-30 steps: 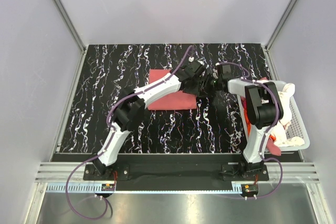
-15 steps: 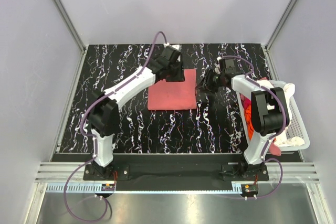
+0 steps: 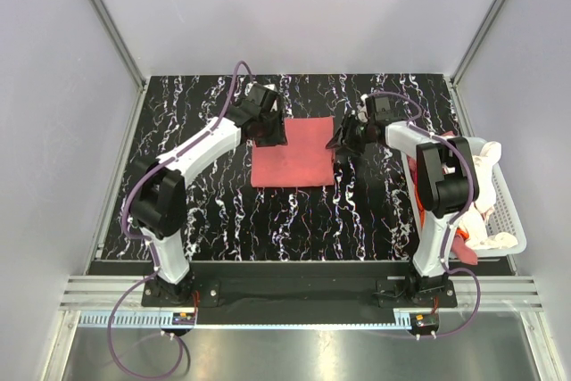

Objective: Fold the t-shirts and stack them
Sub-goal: Fold the tshirt

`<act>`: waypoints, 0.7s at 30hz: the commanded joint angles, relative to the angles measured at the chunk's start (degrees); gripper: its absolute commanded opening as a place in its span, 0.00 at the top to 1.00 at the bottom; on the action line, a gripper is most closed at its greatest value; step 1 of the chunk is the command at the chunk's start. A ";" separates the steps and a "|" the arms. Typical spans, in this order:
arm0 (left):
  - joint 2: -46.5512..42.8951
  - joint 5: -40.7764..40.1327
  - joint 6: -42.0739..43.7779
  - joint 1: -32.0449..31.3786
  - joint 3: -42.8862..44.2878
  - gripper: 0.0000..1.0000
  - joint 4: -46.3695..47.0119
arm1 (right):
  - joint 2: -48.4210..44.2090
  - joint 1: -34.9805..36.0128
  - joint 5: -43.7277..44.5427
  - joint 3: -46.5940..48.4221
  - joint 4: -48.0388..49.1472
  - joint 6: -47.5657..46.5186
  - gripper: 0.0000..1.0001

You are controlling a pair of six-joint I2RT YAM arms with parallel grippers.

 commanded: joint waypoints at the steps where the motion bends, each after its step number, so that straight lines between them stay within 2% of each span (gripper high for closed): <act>1: -3.67 1.66 1.09 0.83 -0.73 0.56 2.47 | 0.84 1.63 -1.17 1.44 2.02 -0.62 0.50; 4: -3.76 1.75 1.44 1.36 -1.35 0.56 2.47 | 1.73 1.81 -1.35 0.48 3.42 -0.18 0.55; 7: -3.24 1.05 1.62 2.59 -2.66 0.56 2.99 | 2.25 1.72 0.76 -1.72 5.10 -0.18 0.65; 11: -0.69 0.00 1.44 4.43 -4.34 0.56 3.79 | 4.36 1.72 2.61 -2.69 6.59 -1.41 0.92; 13: 1.85 -0.27 1.62 4.61 -4.60 0.56 3.96 | 5.59 1.72 2.52 -2.95 8.25 -2.11 0.98; 18: 5.73 -0.62 0.65 6.28 -5.83 0.57 4.05 | 8.05 1.46 1.38 -3.22 10.63 -3.51 1.00; 21: 5.82 -0.62 0.92 6.55 -5.92 0.56 4.14 | 7.45 0.76 1.29 -3.66 10.55 -3.61 0.91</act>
